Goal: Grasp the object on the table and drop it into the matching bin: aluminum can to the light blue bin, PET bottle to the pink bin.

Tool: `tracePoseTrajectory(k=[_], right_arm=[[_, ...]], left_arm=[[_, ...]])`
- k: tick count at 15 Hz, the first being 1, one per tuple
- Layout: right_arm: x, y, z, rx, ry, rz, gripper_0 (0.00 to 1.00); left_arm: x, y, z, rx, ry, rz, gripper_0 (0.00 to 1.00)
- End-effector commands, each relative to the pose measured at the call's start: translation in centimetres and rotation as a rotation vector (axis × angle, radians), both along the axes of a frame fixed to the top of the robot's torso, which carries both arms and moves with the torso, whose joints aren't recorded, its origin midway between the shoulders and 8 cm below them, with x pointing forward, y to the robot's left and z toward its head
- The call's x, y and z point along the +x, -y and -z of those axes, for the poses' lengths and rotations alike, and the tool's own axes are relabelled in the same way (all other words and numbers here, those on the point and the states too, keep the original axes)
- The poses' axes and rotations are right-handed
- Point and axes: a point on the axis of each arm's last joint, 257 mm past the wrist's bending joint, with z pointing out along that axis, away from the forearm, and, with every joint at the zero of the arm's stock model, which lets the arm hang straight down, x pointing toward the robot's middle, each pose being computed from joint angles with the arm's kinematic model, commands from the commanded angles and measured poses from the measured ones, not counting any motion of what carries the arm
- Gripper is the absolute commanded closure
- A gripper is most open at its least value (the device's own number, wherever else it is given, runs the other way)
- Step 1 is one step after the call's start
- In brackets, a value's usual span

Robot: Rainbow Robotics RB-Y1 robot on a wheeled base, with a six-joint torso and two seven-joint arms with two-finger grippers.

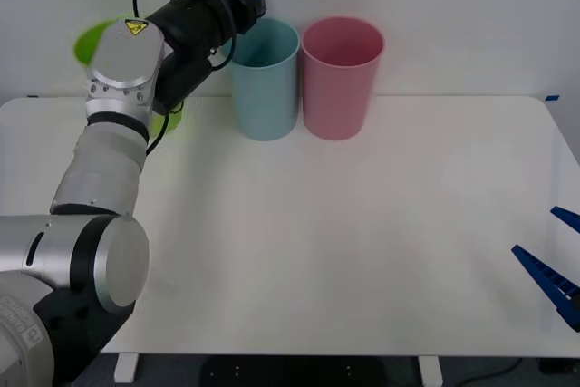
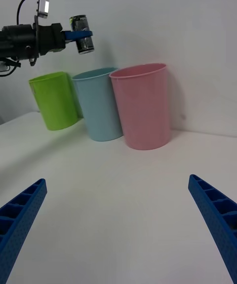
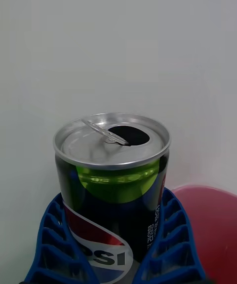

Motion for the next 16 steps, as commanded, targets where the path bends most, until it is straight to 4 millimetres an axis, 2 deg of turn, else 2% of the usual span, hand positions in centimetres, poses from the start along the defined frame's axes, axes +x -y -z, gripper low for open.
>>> tracePoseTrajectory(k=[1,10,12,13,14,15,16], right_arm=[[0.00,0.00,0.00,0.000,0.000,0.000,0.00],[0.00,0.00,0.00,0.000,0.000,0.000,0.00],[0.00,0.00,0.00,0.000,0.000,0.000,0.00],[0.00,0.00,0.00,0.000,0.000,0.000,0.00],[0.00,0.00,0.00,0.000,0.000,0.000,0.00],[0.00,0.00,0.00,0.000,0.000,0.000,0.00],[0.00,0.00,0.00,0.000,0.000,0.000,0.00]], left_arm=[[0.52,0.86,-0.01,0.003,-0.005,-0.018,0.98],[0.40,1.63,-0.06,-0.004,-0.001,-0.016,0.98],[0.44,1.54,-0.15,-0.007,0.002,-0.020,0.91],[0.44,1.48,-0.12,-0.014,0.000,-0.020,0.81],[0.49,1.39,-0.31,-0.018,0.003,-0.025,0.35],[0.48,1.30,-0.32,-0.021,0.004,-0.026,0.04],[0.49,1.27,-0.30,-0.021,0.004,-0.025,0.00]])
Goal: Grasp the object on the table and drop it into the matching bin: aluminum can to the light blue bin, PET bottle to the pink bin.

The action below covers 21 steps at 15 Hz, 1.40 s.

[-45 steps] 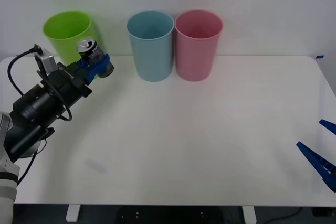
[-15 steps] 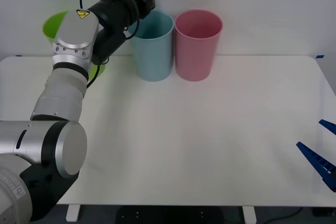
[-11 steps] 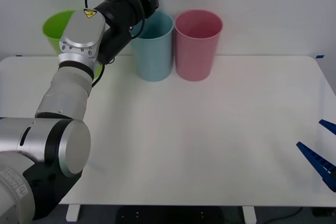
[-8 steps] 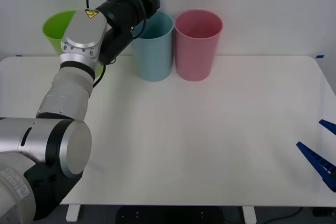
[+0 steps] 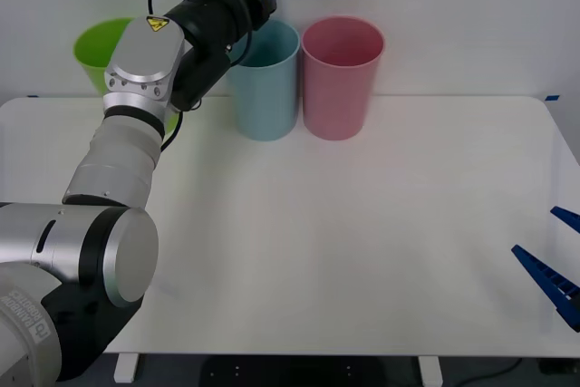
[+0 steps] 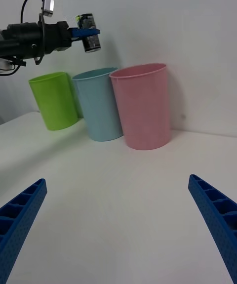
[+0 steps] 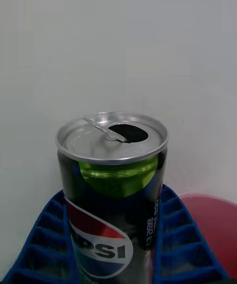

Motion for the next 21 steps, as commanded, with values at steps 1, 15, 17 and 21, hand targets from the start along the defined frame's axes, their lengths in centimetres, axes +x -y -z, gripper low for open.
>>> tracePoseTrajectory(k=[1,15,17,21], right_arm=[[0.0,0.0,0.0,0.000,0.000,0.000,0.00],[0.0,0.0,0.0,0.000,0.000,0.000,0.00],[0.0,0.0,0.0,0.000,0.000,0.000,0.00],[0.0,0.0,0.0,0.000,0.000,0.000,0.00]], left_arm=[[0.0,0.0,-0.1,-0.014,0.000,0.003,0.00],[-2.9,-2.3,0.8,-0.123,0.022,0.097,0.00],[-4.0,-3.3,1.4,-0.137,0.036,0.100,0.00],[-6.9,-5.7,2.5,-0.144,0.069,0.111,0.00]])
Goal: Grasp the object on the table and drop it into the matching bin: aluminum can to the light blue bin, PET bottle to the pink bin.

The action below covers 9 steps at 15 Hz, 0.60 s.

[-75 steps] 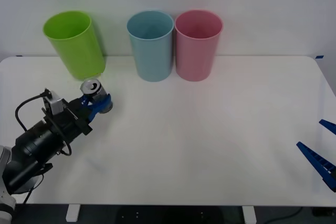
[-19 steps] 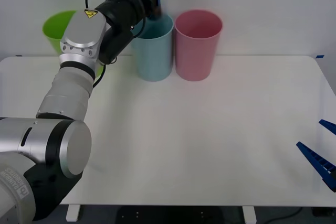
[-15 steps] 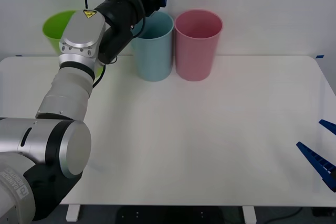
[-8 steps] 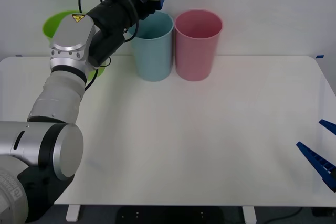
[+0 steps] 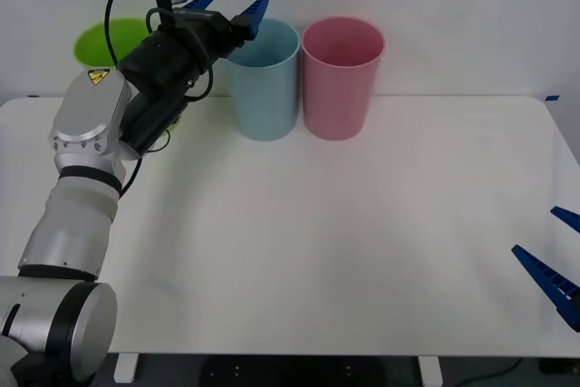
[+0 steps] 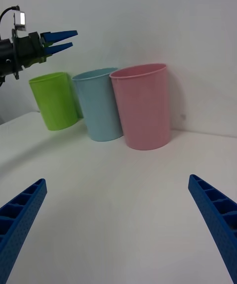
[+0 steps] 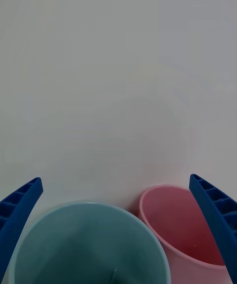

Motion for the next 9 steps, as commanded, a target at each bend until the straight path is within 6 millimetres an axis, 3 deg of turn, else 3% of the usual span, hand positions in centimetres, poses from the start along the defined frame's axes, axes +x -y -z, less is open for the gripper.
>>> tracePoseTrajectory(k=[1,9], right_arm=[[0.0,0.0,0.0,0.000,0.000,0.000,0.00],[0.0,0.0,0.0,0.000,0.000,0.000,0.00]], left_arm=[[-2.1,-1.9,1.0,0.004,0.018,0.004,0.00],[-6.8,-6.3,5.0,0.093,0.008,0.081,0.00]])
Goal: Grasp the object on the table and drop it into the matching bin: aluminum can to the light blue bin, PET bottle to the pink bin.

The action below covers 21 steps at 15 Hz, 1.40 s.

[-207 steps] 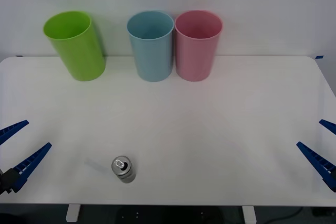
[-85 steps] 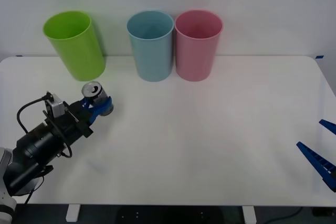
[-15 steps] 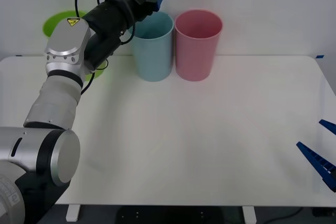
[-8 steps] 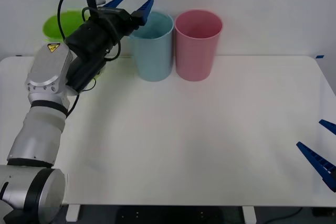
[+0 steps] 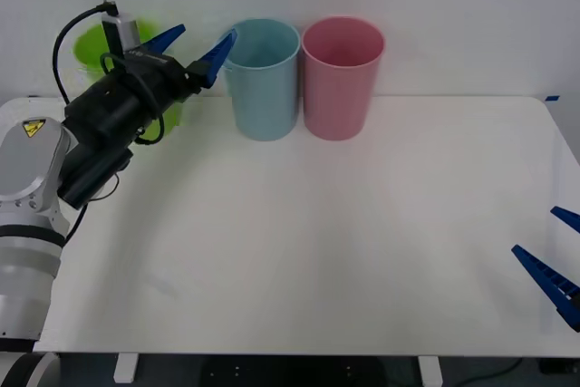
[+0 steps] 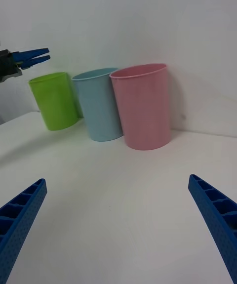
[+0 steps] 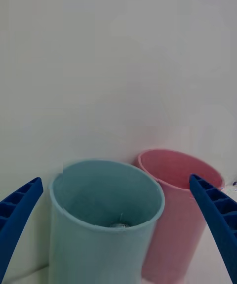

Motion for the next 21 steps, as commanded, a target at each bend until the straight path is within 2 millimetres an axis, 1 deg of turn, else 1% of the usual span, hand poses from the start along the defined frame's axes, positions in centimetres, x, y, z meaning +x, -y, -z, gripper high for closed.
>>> tracePoseTrajectory(k=[1,3,6,8,10,12,14,17,21], right_arm=[[0.0,0.0,0.0,0.000,0.000,0.000,0.00],[0.0,0.0,0.0,0.000,0.000,0.000,0.00],[0.0,0.0,0.0,0.000,0.000,0.000,0.00],[0.0,0.0,0.0,0.000,0.000,0.000,0.00],[0.0,0.0,0.0,0.000,0.000,0.000,0.00],[0.0,0.0,0.0,0.000,0.000,0.000,0.00],[0.0,0.0,0.0,0.000,0.000,0.000,0.00],[0.0,0.0,0.0,0.000,0.000,0.000,0.00],[0.0,0.0,0.0,0.000,0.000,0.000,0.00]], left_arm=[[-1.4,-1.7,1.5,0.056,-0.008,0.032,0.00],[-2.3,-3.1,2.2,0.091,-0.010,0.051,0.00],[-4.1,-5.7,3.4,0.140,-0.016,0.077,0.00],[-5.8,-7.4,4.2,0.168,-0.019,0.092,0.00],[-7.8,-9.0,5.0,0.186,-0.025,0.091,0.00],[-9.7,-10.3,5.4,0.201,-0.023,0.074,0.00],[-12.2,-12.1,6.0,0.225,-0.023,0.055,0.00],[-15.3,-14.4,6.5,0.255,-0.037,0.031,0.00],[-18.5,-16.9,7.5,0.268,-0.075,-0.005,0.00]])
